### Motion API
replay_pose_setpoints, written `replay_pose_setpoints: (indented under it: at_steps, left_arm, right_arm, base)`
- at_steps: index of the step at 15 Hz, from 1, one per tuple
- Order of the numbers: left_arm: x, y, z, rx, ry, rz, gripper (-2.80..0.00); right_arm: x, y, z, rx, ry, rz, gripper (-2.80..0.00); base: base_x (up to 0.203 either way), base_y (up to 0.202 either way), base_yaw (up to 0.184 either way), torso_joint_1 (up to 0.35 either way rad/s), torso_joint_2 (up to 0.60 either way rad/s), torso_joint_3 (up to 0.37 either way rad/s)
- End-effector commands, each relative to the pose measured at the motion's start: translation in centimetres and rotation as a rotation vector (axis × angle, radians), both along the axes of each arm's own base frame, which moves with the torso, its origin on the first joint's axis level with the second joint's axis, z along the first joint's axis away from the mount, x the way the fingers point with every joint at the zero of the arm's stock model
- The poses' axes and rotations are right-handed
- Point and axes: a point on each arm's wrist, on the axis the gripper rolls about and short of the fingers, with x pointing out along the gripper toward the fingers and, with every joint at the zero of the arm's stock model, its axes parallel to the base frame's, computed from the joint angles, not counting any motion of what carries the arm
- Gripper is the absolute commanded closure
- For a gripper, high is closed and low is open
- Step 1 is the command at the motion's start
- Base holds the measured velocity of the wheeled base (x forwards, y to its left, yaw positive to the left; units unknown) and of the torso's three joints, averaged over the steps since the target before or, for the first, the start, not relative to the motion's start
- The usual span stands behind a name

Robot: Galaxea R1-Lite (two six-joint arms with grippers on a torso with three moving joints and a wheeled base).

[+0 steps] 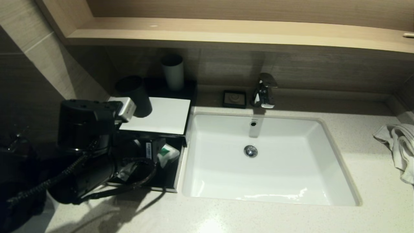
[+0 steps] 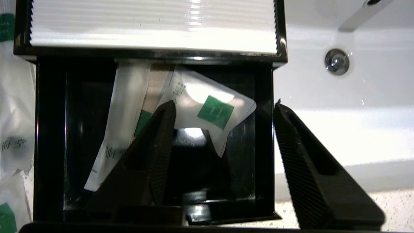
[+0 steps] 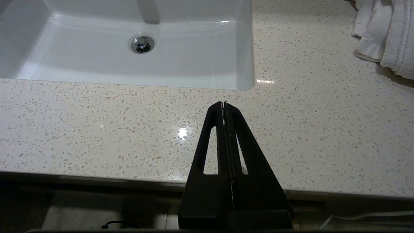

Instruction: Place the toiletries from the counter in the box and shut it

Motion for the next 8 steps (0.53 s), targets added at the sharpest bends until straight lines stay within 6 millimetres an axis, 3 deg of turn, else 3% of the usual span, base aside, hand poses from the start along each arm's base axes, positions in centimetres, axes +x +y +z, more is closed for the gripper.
replay_pose_setpoints:
  at_steps: [1, 8]
  left_arm:
    - [-0.2, 0.2, -0.3, 0.024, 0.035, 0.003, 0.0]
    - [0.9, 0.5, -0.8, 0.135, 0.217, 0.025, 0.0]
  right_arm:
    - [0.0, 0.0, 0.0, -0.001, 0.0, 0.001, 0.0]
    - [0.0, 0.0, 0.0, -0.001, 0.0, 0.001, 0.0]
  base:
    - [0.0, 0.0, 0.0, 0.0, 0.0, 0.0]
    - [0.0, 0.0, 0.0, 0.0, 0.0, 0.0]
